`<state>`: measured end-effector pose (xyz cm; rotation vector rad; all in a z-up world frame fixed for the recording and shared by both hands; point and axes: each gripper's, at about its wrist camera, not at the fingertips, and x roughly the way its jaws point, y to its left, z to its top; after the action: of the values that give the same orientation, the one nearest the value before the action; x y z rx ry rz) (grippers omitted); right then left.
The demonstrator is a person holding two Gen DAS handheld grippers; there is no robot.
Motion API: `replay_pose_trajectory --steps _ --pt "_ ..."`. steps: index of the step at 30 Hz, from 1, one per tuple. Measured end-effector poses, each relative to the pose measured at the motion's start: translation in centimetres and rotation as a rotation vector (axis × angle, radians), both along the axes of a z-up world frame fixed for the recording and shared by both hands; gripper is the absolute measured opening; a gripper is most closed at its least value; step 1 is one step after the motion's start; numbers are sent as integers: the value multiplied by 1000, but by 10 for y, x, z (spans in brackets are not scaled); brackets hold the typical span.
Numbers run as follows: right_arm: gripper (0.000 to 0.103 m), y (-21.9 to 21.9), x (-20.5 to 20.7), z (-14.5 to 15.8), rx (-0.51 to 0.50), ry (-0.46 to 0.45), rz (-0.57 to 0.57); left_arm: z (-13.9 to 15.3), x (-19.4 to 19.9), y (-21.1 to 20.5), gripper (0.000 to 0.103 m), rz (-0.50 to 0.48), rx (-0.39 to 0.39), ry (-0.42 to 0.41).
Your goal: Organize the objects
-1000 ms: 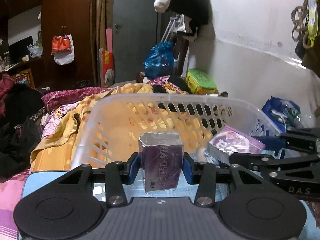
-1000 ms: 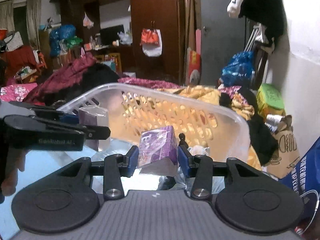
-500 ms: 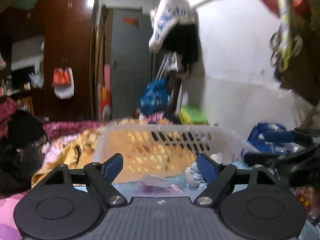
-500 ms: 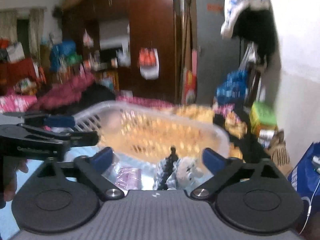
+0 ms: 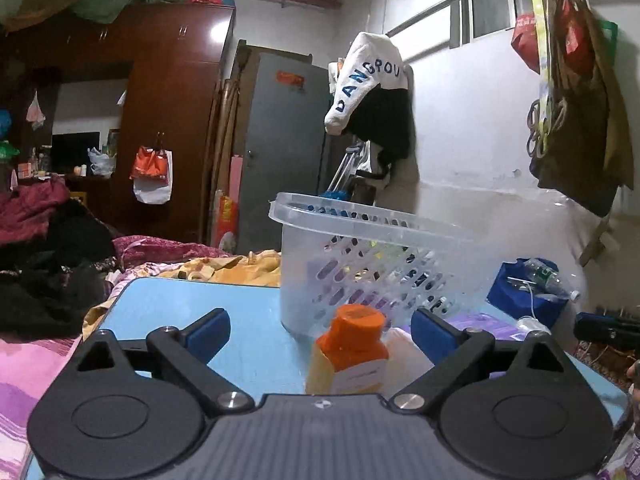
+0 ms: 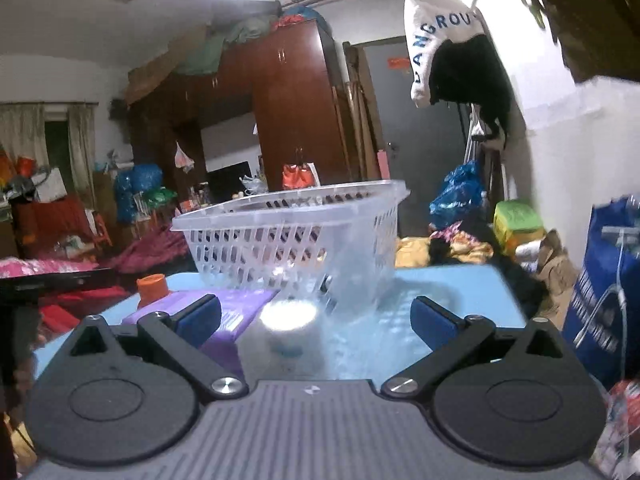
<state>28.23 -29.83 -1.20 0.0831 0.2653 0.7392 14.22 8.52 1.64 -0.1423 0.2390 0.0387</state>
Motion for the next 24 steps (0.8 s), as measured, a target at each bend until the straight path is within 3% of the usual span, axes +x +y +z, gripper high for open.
replay_pose_trajectory --steps 9,19,24 --pt "68 15 13 -1 -18 11 9 -5 10 0 98 0 1 20" --pt "68 24 -1 -7 -66 -21 -6 -12 29 -6 98 -13 17 78" --pt "58 27 -1 -6 -75 -19 15 -14 37 -5 97 12 23 117"
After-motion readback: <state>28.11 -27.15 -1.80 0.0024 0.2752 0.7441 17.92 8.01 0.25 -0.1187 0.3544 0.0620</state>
